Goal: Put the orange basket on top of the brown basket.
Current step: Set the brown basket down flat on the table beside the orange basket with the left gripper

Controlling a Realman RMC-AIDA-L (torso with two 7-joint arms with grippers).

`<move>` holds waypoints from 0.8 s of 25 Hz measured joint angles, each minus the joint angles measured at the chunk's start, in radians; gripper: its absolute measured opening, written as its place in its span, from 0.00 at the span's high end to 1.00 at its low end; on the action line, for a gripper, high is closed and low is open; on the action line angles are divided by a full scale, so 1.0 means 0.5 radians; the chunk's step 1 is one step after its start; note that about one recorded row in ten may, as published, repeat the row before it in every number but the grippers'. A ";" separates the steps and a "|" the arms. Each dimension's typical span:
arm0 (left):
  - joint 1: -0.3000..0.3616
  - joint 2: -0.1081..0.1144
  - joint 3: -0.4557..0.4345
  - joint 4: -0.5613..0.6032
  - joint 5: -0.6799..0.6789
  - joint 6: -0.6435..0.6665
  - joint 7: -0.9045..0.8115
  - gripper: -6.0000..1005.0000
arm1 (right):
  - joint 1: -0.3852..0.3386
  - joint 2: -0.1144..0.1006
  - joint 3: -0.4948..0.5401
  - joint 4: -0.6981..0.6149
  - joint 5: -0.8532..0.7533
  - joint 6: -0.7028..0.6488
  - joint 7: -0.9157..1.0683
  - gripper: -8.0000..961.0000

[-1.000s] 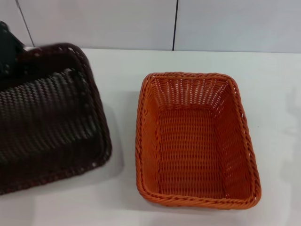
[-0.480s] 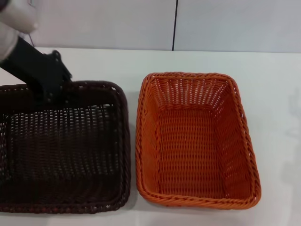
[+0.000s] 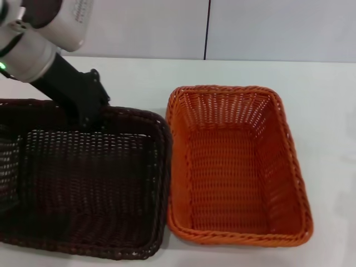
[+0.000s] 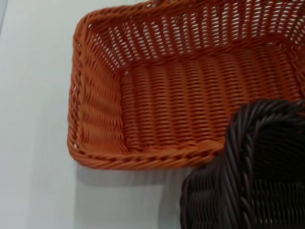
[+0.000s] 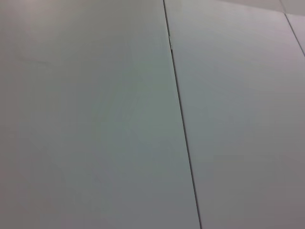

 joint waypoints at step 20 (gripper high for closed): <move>-0.020 -0.182 -0.052 -0.028 -0.047 0.167 -0.153 0.81 | -0.010 -0.009 0.001 -0.008 -0.007 -0.010 0.008 0.23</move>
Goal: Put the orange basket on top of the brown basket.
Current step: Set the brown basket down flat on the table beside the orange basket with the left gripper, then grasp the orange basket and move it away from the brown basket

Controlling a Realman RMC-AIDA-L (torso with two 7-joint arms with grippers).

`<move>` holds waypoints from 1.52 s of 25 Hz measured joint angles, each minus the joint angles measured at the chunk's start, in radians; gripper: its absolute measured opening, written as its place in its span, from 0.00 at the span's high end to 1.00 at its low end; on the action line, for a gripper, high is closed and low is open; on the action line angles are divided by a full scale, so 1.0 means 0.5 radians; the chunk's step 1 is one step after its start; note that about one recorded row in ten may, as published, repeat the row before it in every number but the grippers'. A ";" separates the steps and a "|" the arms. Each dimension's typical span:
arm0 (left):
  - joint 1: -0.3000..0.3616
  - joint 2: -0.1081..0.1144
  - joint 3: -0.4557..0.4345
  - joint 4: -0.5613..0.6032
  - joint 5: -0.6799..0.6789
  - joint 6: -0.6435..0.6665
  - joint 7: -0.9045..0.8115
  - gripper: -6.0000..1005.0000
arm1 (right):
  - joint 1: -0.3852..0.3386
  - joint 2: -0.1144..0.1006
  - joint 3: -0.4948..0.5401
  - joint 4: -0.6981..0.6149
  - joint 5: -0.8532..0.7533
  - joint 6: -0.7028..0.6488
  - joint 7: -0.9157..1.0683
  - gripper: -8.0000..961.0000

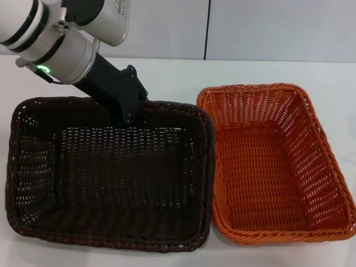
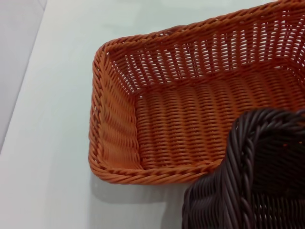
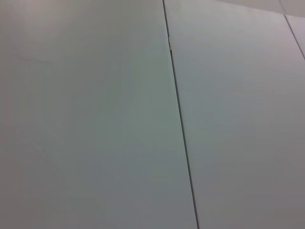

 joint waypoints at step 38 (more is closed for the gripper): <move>0.837 0.000 -0.815 -0.042 -2.403 1.532 -0.030 0.25 | 0.086 0.000 0.041 -0.130 0.002 0.013 0.112 0.23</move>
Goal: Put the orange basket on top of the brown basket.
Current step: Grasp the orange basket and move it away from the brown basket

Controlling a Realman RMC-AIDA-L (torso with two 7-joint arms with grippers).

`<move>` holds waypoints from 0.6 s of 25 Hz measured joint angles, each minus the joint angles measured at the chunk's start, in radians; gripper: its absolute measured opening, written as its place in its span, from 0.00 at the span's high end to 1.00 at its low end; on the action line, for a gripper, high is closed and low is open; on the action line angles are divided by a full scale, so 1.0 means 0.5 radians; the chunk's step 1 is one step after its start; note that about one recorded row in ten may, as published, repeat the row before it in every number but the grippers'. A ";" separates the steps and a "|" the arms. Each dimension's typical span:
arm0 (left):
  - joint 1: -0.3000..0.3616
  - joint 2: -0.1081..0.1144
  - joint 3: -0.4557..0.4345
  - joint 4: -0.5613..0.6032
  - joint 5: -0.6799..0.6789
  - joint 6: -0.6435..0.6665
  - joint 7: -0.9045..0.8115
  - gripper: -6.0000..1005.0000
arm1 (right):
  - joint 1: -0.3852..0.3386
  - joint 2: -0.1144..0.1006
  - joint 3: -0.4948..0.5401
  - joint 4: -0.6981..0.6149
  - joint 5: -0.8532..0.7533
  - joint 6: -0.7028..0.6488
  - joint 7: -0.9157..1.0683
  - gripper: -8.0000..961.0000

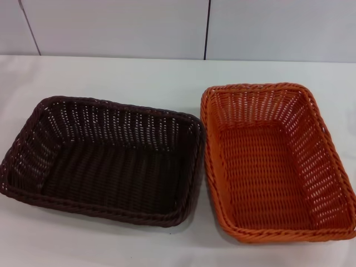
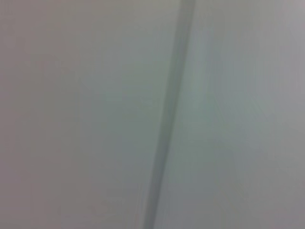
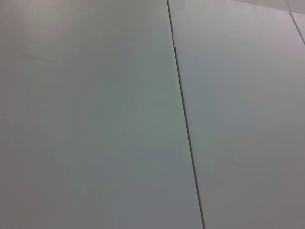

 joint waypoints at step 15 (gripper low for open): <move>0.207 -0.014 -0.560 0.909 -0.921 -0.451 1.399 0.25 | 0.028 -0.007 0.173 0.278 -0.004 0.543 -0.142 0.23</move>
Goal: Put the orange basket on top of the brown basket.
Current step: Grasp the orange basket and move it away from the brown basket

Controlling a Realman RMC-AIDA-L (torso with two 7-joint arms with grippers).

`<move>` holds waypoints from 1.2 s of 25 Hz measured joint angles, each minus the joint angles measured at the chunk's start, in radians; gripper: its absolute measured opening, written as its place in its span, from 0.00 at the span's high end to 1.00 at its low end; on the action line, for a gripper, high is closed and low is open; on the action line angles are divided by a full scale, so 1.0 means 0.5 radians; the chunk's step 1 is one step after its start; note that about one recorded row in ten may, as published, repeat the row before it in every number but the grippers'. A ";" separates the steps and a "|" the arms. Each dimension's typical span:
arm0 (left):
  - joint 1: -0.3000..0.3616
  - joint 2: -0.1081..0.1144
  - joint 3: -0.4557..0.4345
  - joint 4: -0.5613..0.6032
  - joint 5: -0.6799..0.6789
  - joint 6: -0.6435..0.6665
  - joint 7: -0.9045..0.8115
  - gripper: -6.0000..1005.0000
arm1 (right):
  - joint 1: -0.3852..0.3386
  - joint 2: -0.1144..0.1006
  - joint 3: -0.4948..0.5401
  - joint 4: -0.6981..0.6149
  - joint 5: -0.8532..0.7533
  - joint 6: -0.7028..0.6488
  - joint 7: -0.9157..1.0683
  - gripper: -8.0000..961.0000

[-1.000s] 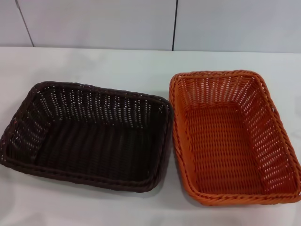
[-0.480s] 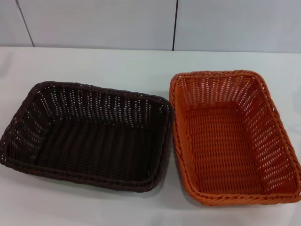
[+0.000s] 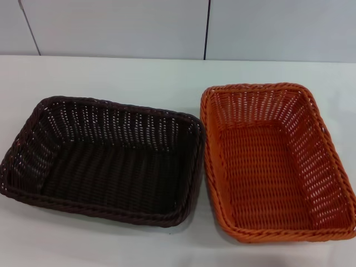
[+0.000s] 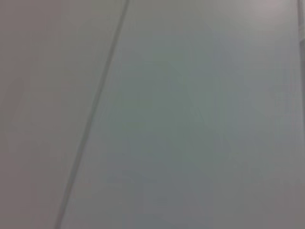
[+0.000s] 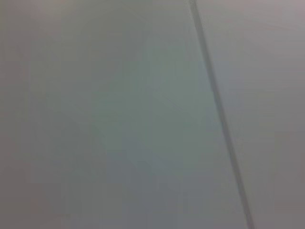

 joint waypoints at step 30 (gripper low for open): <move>0.205 0.081 -0.067 0.172 -0.091 0.098 0.115 0.25 | 0.190 0.008 0.943 1.175 -0.066 3.410 -0.326 0.23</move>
